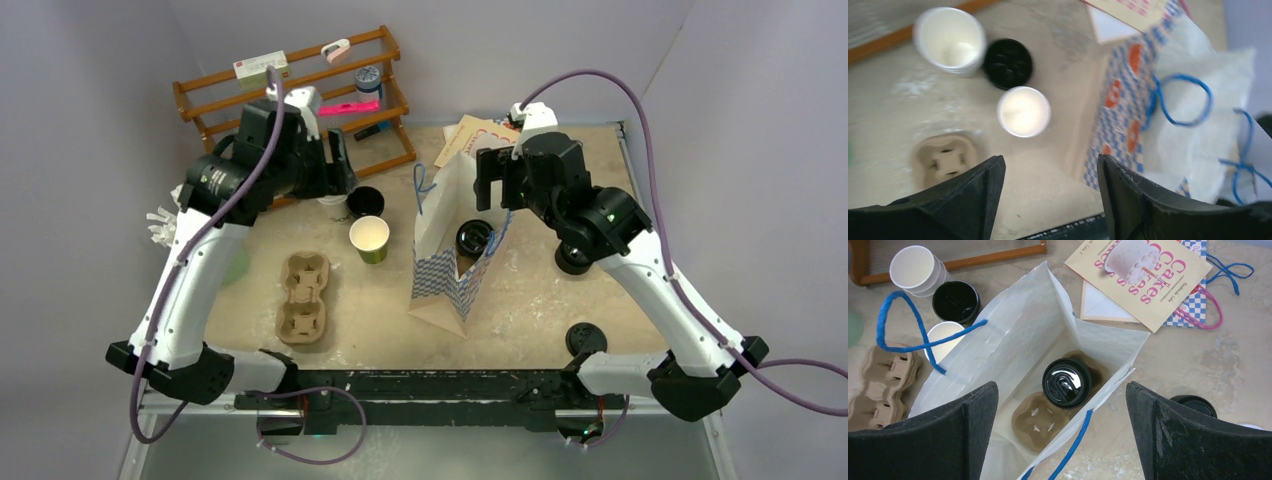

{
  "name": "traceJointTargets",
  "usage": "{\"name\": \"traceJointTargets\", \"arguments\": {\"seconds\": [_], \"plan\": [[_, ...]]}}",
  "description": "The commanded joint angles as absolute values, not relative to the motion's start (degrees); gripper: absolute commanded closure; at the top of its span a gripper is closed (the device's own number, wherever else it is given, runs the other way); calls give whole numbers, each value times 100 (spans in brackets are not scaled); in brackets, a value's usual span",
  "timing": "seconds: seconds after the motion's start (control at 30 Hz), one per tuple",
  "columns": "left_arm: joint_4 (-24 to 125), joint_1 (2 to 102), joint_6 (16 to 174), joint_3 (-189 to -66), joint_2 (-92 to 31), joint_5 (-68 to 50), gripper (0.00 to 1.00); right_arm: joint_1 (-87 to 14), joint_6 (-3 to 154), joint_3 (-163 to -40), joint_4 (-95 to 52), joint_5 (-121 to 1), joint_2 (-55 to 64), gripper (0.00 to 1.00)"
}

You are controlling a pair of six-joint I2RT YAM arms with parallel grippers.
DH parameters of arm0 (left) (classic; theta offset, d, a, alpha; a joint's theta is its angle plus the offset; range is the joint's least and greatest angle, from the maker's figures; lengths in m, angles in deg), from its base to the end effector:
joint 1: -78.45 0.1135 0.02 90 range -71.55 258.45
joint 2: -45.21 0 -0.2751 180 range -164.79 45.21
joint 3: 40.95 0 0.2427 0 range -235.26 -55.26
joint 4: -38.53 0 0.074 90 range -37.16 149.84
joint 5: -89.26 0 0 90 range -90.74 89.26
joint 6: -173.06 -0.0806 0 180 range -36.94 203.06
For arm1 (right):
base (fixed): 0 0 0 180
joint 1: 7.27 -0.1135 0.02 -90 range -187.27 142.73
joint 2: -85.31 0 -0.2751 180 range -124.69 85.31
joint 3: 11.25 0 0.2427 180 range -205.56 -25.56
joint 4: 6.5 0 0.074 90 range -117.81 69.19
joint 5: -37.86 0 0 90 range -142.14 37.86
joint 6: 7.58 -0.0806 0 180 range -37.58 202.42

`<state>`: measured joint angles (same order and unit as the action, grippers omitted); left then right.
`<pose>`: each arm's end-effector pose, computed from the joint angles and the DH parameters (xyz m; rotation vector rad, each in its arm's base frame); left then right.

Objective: Pack the takeout coffee

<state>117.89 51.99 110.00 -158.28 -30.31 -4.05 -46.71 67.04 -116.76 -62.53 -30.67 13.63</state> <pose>0.2258 -0.1176 0.4475 0.0230 2.2867 -0.5651 0.2297 0.1507 0.4535 -0.1613 1.9329 0.2714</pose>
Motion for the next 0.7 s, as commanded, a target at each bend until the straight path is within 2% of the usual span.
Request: {"name": "traceJointTargets", "arguments": {"seconds": [0.0, 0.1, 0.37, 0.67], "plan": [[12915, 5642, 11354, -16649, -3474, 1821, 34, -4657, 6544, -11894, -5980, -3231, 1553, 1], [12933, 6308, 11547, -16503, -3611, 2791, 44, -4660, 6520, -12036, -5953, -3383, 1530, 2], [12054, 8239, 12013, -16024, -3995, 3857, 52, -4657, 6493, -12543, -6069, -3782, 1354, 5], [11197, 9503, 11737, -15416, -4250, 3774, 69, -4660, 6424, -12838, -6319, -3843, 1089, 6]]}}
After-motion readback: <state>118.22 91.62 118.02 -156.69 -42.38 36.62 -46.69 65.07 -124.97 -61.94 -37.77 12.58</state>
